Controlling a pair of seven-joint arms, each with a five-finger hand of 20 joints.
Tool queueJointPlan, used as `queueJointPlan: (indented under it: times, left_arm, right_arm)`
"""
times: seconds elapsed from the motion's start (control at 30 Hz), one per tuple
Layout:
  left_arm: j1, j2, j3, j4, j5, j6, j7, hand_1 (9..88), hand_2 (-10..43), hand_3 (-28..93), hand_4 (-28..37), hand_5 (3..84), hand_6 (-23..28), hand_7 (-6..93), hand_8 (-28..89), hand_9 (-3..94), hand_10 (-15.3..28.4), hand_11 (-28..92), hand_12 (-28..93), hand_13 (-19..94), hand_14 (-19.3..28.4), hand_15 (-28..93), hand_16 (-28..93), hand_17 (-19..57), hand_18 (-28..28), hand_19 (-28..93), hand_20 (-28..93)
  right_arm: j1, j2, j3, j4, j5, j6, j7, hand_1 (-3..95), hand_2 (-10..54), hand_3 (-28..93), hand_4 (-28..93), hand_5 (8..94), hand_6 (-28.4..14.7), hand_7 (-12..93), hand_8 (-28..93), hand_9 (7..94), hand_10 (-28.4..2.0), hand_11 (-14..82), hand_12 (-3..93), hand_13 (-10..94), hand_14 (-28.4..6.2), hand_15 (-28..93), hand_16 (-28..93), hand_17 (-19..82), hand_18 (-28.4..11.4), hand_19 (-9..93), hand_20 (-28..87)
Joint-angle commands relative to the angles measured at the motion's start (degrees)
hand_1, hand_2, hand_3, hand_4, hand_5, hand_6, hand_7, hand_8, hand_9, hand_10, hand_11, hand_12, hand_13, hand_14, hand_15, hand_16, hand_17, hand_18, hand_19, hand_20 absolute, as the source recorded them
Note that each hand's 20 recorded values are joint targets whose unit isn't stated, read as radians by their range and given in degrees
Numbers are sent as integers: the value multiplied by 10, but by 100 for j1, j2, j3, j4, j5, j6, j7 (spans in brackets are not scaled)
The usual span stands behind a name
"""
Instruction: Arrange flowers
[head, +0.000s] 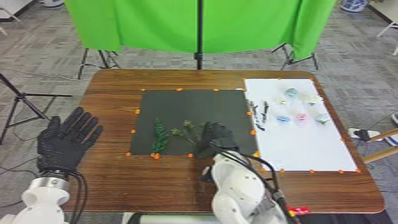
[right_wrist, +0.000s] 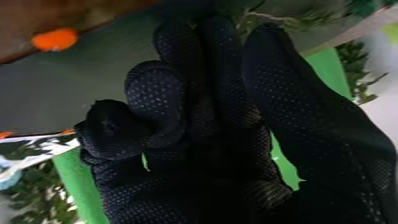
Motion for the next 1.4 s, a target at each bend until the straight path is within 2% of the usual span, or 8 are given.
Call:
queueJointPlan:
  times: [0.03, 0.5, 0.67, 0.73, 0.97, 1.07, 1.27, 1.4]
  left_arm:
    - [46, -32, 0, 32, 8, -39, -62, 259, 168, 727, -283, 478, 76, 164, -99, 422, 149, 236, 134, 327, 162, 440, -54, -52, 170, 428, 173]
    - [51, -43, 9, 29, -10, 13, -58, 257, 168, 729, -283, 478, 76, 163, -100, 422, 148, 235, 135, 330, 161, 436, -51, -52, 170, 428, 171]
    - [102, -86, -29, 39, 180, -71, -103, 257, 168, 729, -283, 478, 76, 159, -100, 420, 148, 235, 133, 326, 160, 432, -53, -53, 169, 426, 171]
    - [143, -111, -51, 23, 118, -70, -76, 257, 167, 731, -283, 477, 76, 158, -100, 418, 149, 234, 132, 322, 161, 434, -54, -53, 169, 424, 170]
    - [145, -138, -70, 10, 193, -84, -70, 257, 167, 734, -283, 476, 77, 153, -101, 410, 149, 235, 125, 313, 162, 435, -62, -55, 166, 419, 169]
    - [140, -177, -69, 1, 172, -95, -63, 258, 166, 734, -283, 475, 77, 152, -100, 408, 149, 235, 123, 311, 161, 437, -64, -55, 165, 418, 169]
    - [54, -163, -17, 8, 189, -115, -98, 258, 166, 735, -283, 473, 77, 151, -99, 405, 148, 237, 121, 308, 160, 438, -67, -55, 163, 415, 170]
    - [-2, -161, 11, 23, 157, -128, -100, 258, 166, 735, -283, 473, 77, 150, -100, 404, 147, 238, 121, 307, 159, 439, -68, -55, 162, 414, 171]
  right_arm:
    - [-119, 13, -155, -112, -80, -141, -172, 561, -95, 737, -249, 798, -69, 206, 105, 795, -174, 211, 367, 672, -170, 695, 353, 458, -264, 932, 508]
    - [-157, -84, -181, -72, -140, -166, -202, 561, -95, 739, -249, 796, -71, 194, 98, 795, -173, 194, 369, 670, -171, 688, 371, 452, -266, 932, 495]
    - [-154, -37, -156, -105, -54, -182, -112, 551, -95, 740, -249, 793, -69, 200, 108, 793, -172, 199, 362, 672, -170, 686, 365, 452, -267, 932, 493]
    - [-153, 37, -133, -226, 145, -66, 14, 544, -95, 740, -247, 787, -67, 213, 125, 792, -172, 204, 353, 672, -170, 686, 363, 452, -267, 932, 491]
    - [1, 269, 139, -668, 683, 316, 339, 483, -95, 721, -222, 656, -51, 498, 170, 758, -194, 304, 251, 681, -167, 685, 353, 471, -264, 932, 526]
    - [140, 328, 379, -665, 667, 417, 329, 474, -95, 713, -222, 647, -56, 514, 167, 752, -197, 313, 246, 680, -168, 686, 355, 471, -263, 932, 528]
    - [591, 642, 1079, -90, 70, 1012, 742, 449, -95, 737, -225, 674, -84, 294, 123, 725, -211, 288, 227, 651, -178, 673, 344, 458, -271, 932, 525]
    - [819, 840, 1402, 275, 208, 993, 972, 444, -95, 759, -237, 659, -93, 260, 70, 705, -217, 278, 217, 637, -178, 670, 327, 459, -272, 932, 529]
